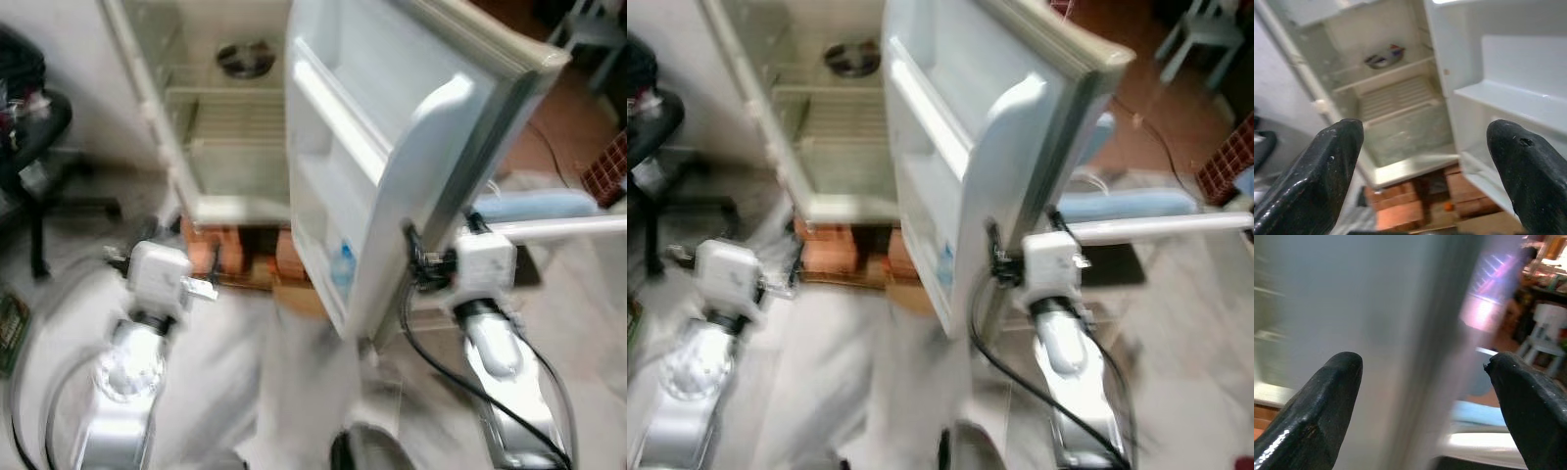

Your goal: Restocking fridge

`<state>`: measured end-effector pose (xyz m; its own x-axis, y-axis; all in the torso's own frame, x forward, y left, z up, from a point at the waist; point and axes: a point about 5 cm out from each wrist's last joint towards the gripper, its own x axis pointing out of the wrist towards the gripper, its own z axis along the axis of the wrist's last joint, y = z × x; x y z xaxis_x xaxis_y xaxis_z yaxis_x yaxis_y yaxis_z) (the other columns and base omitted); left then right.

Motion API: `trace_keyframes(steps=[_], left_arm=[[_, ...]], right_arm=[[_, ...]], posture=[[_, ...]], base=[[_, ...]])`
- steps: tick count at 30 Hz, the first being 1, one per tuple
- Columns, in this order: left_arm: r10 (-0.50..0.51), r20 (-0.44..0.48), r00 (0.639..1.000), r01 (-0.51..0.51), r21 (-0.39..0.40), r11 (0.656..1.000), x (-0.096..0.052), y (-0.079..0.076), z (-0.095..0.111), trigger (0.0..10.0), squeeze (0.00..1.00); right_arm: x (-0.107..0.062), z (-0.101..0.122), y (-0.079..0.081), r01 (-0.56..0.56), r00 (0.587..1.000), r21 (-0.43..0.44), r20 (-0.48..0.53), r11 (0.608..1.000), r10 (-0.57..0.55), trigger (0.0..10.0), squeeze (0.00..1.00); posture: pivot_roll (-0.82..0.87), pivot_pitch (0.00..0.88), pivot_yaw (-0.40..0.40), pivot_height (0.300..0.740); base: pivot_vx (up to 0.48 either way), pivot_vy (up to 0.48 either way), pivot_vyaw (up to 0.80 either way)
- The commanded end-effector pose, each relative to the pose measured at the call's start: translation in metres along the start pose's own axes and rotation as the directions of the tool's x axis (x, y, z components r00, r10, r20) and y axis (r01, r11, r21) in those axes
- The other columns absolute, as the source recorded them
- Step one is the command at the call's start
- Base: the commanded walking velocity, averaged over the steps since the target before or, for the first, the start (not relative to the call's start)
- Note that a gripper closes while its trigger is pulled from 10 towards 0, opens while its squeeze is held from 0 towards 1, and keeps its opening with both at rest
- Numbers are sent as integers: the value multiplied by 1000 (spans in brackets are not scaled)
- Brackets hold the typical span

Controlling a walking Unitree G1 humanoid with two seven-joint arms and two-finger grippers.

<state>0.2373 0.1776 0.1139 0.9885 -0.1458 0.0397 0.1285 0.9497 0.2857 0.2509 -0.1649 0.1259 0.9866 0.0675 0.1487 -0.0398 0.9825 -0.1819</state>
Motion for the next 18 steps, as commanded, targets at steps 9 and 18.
trace_keyframes(steps=[9,18], left_arm=[[3,-2,1000,-3,1,1000,-5,6,-1,10000,0],[-20,-27,999,19,-40,999,-13,0,-4,10000,0]], right_arm=[[-17,2,11,-74,997,108,-15,991,76,10000,0],[-25,28,46,-504,845,513,127,695,520,10000,0]], posture=[[2,114,-40,740],[-3,119,-29,740]], base=[[0,0,0],[0,0,0]])
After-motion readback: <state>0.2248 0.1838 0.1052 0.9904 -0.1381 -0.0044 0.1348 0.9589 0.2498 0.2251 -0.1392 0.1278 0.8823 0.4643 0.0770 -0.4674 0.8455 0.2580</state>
